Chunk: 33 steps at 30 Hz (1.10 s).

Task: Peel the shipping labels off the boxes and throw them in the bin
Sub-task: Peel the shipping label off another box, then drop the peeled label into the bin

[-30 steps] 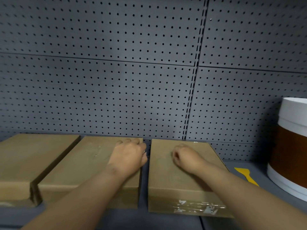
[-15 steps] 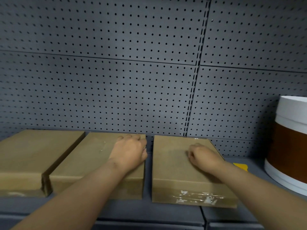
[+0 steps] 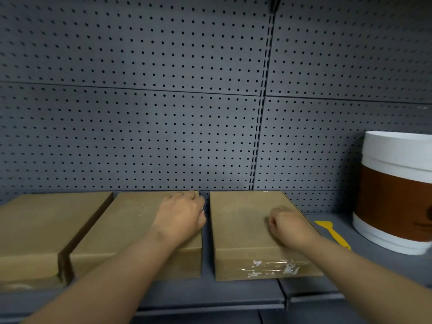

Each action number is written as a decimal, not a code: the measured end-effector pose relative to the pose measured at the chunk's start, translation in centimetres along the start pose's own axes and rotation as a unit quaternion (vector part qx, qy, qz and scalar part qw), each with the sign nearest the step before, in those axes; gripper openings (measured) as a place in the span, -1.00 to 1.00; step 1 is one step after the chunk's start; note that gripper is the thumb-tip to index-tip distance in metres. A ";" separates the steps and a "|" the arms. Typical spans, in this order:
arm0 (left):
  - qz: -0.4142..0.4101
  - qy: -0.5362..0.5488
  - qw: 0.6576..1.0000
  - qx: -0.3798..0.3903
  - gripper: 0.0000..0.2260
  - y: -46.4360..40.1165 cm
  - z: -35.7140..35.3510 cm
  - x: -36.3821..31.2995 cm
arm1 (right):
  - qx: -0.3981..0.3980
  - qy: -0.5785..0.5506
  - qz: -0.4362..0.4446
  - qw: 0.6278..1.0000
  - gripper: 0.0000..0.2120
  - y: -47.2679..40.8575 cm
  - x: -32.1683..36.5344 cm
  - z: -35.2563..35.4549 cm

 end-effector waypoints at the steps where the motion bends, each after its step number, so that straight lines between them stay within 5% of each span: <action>1: -0.001 0.002 1.000 0.000 -0.77 0.1 0.0 0.1 | 0.004 -0.013 0.027 1.000 -0.79 0.5 1.2 -0.1; 5: -0.013 0.007 1.000 -0.003 -0.77 0.4 0.3 0.3 | 0.037 -0.075 0.132 0.988 -0.89 2.3 4.4 0.0; 12: -0.033 0.013 0.999 -0.029 -0.79 0.6 0.7 0.3 | -0.015 0.016 -0.075 0.997 -0.78 2.2 1.5 0.8; 18: -0.043 0.017 0.998 -0.031 -0.80 -0.1 0.8 -1.1 | 0.013 -0.065 0.092 0.993 -0.84 4.5 7.3 -0.2; 25: -0.047 0.066 0.996 -0.029 -0.78 -1.8 2.4 -4.6 | 0.009 0.013 -0.093 0.995 -0.83 3.3 -1.7 3.5; 33: -0.099 0.181 0.978 -0.024 -0.91 -7.2 4.7 -13.0 | -0.128 -0.025 -0.049 0.990 -0.85 3.4 -8.6 11.6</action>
Point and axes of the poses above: each hand's wrist, its own y-axis away from the middle knuckle, its own z-axis out of the back of the hand, x = y × z, the point moved 2 cm from there along -y, towards the middle knuckle
